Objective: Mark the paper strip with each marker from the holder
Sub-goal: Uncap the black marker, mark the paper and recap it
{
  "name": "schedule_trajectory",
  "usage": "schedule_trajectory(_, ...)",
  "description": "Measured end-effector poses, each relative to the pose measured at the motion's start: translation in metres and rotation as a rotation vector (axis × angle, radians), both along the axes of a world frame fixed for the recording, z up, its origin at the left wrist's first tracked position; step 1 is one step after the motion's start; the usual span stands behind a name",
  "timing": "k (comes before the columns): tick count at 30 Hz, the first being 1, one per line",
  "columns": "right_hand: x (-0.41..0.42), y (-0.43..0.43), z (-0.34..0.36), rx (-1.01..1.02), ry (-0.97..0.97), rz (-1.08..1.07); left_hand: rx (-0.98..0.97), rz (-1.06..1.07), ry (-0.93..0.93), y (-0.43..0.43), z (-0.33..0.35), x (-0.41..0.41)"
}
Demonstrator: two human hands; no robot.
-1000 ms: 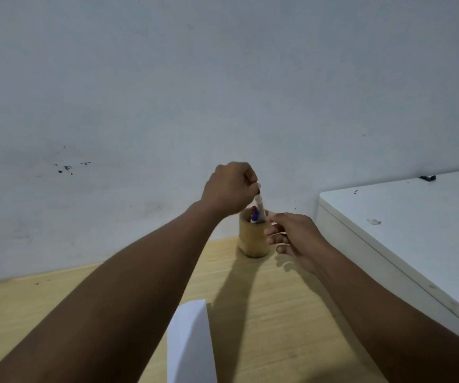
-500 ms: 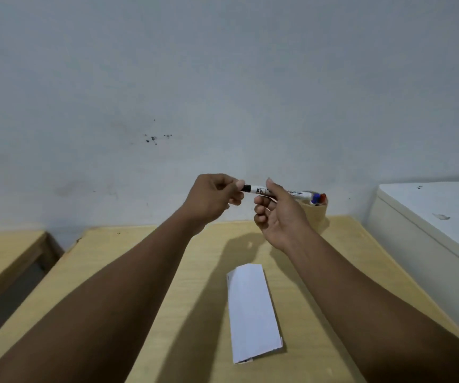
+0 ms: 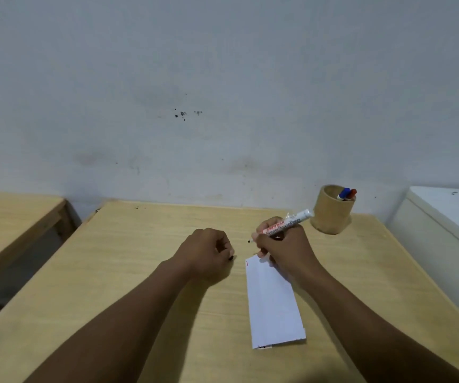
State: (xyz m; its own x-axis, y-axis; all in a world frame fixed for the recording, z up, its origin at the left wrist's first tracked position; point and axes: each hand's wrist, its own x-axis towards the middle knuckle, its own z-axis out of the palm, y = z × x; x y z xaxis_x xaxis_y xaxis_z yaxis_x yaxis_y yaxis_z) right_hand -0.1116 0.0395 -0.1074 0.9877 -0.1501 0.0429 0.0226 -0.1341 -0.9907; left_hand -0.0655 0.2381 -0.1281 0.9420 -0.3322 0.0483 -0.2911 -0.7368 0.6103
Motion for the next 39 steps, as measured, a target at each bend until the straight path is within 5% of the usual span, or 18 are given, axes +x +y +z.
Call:
schedule_trajectory(18, -0.014, 0.003, -0.039, -0.267, -0.046, -0.090, -0.023, -0.018, -0.046, 0.000, -0.010, 0.005)
schedule_trajectory(39, -0.010, 0.004, -0.044, -0.356, -0.041, -0.077, 0.009, -0.024, -0.041, 0.000, -0.011, 0.013)
